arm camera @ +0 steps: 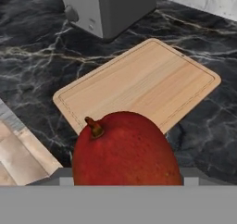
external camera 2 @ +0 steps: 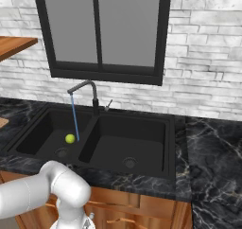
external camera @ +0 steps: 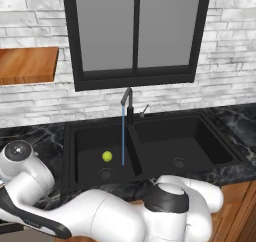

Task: Pick the pear, mango from the sink and place them on the cutting board to airdry. Then turn off the sink faucet.

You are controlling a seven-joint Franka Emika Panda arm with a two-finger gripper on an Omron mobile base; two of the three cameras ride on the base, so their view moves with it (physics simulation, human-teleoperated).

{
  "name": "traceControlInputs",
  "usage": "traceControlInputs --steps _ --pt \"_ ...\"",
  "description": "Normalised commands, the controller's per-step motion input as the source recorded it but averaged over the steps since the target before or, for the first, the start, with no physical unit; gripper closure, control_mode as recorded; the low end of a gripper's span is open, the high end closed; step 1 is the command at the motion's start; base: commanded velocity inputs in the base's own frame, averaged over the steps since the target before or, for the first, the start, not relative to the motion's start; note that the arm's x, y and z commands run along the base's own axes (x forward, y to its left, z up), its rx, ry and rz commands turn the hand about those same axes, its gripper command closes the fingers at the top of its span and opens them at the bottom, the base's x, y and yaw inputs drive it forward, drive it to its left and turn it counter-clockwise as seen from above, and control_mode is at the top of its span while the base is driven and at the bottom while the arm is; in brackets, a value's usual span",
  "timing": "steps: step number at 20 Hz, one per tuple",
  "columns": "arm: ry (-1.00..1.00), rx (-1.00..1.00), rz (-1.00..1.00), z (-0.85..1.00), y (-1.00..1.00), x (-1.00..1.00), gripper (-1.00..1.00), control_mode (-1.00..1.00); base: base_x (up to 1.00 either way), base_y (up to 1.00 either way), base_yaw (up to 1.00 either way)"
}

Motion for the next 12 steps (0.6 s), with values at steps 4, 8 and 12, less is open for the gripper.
traceControlInputs --steps 4,8,12 --pt "0.06 0.0 -0.01 -0.27 0.11 0.06 1.0 -1.0 0.0 0.0 0.0" --pt "0.03 0.0 -0.01 -0.24 0.17 0.09 1.0 -1.0 0.0 0.0 0.0" --pt "0.0 0.0 0.0 -0.19 0.11 0.08 1.0 -1.0 0.0 0.0 0.0"
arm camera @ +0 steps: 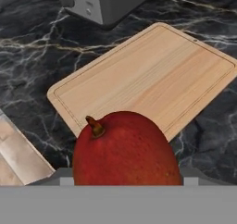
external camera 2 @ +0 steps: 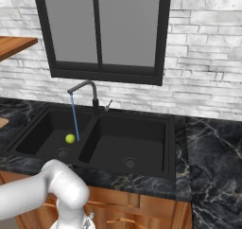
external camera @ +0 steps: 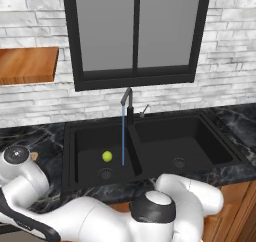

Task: Pick the pear, mango from the sink and place them on the cutting board to airdry. Then turn off the sink faucet.

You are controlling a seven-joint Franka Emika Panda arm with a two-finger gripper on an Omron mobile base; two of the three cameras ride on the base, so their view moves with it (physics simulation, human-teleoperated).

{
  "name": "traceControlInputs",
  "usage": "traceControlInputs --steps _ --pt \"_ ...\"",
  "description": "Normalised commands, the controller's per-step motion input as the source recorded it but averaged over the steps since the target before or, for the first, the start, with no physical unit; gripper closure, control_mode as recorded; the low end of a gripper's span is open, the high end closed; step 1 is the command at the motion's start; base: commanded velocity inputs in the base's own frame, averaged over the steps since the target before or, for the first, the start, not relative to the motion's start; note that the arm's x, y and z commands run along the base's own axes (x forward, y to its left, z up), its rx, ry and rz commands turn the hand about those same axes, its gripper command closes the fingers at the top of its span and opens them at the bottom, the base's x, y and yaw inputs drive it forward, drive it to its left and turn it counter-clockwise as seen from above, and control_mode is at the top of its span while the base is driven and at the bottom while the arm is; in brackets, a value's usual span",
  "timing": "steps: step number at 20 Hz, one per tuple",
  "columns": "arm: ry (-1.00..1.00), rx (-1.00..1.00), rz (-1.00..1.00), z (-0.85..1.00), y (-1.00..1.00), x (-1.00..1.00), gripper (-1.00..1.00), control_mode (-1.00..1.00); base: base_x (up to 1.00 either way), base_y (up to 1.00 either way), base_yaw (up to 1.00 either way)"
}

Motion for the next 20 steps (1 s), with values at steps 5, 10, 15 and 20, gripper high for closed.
traceControlInputs --steps 5,10,15,20 --pt "0.0 0.0 -0.01 -0.14 0.13 0.12 1.0 -1.0 0.0 0.0 0.0" --pt "0.02 0.0 -0.01 -0.19 0.19 0.19 1.0 -1.0 0.0 0.0 0.0" --pt "0.06 0.0 -0.01 -0.23 0.22 0.24 1.0 -1.0 0.0 0.0 0.0" --pt "0.05 0.0 -0.01 -0.24 0.21 0.2 1.0 -1.0 0.0 0.0 0.0"
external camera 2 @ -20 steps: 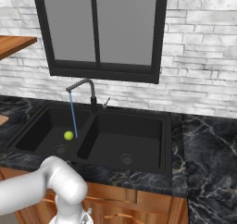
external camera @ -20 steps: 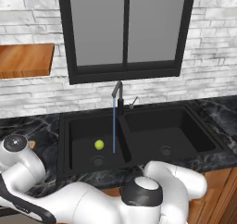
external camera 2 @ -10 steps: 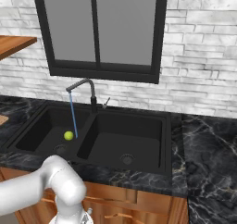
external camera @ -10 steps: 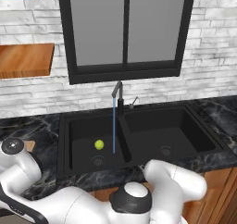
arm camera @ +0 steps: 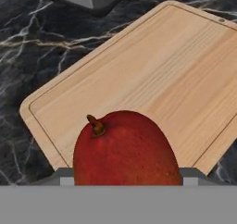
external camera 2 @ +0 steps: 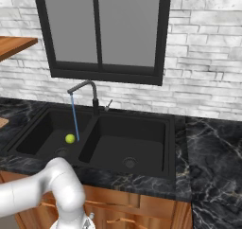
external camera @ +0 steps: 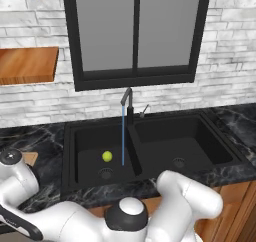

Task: Pick the pear, mango from the sink and place them on the cutting board to airdry. Then turn off the sink faucet.

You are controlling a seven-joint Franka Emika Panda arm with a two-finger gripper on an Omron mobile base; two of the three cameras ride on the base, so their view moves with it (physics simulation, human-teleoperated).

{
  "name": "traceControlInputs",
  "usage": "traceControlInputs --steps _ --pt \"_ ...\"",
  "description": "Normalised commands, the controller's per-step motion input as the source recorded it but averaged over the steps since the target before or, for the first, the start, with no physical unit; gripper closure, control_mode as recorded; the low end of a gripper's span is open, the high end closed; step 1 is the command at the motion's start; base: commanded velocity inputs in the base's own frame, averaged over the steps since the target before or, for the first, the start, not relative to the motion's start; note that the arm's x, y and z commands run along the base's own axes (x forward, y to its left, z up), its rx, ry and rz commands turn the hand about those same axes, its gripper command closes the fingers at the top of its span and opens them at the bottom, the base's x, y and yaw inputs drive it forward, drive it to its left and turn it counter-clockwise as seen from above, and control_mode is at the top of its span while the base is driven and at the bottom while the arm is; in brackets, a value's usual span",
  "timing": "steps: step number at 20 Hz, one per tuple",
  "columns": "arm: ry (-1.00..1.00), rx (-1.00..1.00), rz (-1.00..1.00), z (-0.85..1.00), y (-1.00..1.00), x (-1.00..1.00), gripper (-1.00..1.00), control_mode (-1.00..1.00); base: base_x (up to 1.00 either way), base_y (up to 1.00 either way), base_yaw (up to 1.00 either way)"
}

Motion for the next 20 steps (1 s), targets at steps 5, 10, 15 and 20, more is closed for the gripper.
traceControlInputs --steps 5,10,15,20 --pt "0.05 0.0 -0.02 -0.27 0.28 0.17 1.0 -1.0 0.0 0.0 0.0" --pt "0.06 0.0 -0.02 -0.3 0.27 0.16 1.0 -1.0 0.0 0.0 0.0" --pt "0.05 0.0 -0.02 -0.3 0.25 0.16 -1.0 -1.0 0.0 0.0 0.0" --pt "0.03 0.0 -0.02 -0.25 0.05 0.03 -1.0 -1.0 0.0 0.0 0.0"
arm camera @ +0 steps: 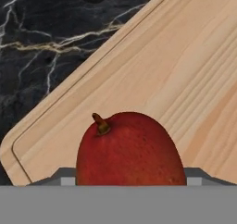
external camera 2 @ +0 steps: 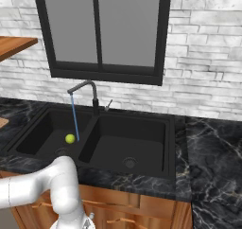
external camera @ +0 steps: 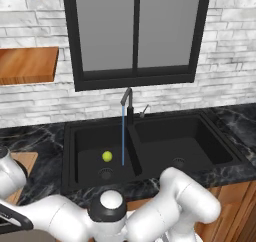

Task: Pick the pear, mango from the sink and place them on the cutting board to airdry. Then turn off the sink faucet.

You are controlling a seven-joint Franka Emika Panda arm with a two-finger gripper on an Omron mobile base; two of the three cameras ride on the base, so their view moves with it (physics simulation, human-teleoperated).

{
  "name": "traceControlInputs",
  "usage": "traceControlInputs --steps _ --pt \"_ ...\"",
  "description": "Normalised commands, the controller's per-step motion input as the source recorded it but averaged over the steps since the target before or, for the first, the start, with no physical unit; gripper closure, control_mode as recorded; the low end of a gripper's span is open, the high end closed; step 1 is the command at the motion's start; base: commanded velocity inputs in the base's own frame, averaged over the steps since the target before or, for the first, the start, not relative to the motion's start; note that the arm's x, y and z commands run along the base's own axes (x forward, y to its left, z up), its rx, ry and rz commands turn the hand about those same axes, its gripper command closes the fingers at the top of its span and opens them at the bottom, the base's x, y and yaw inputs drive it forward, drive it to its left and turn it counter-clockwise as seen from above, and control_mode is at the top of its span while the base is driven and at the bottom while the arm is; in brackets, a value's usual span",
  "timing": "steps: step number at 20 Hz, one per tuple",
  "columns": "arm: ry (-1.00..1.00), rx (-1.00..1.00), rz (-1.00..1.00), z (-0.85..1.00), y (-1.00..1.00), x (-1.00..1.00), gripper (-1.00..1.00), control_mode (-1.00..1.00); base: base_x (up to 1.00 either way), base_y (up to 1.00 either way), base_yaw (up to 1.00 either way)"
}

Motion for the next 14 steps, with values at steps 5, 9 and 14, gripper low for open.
traceControlInputs --steps 5,9,14 --pt "0.0 0.0 -0.01 -0.13 -0.03 -0.04 -1.0 -1.0 0.0 0.0 0.0" --pt "0.0 0.0 0.0 -0.08 -0.03 -0.01 -1.0 -1.0 0.0 0.0 0.0" --pt "-0.08 0.0 0.0 0.17 -0.01 -0.03 -1.0 -1.0 0.0 0.0 0.0"
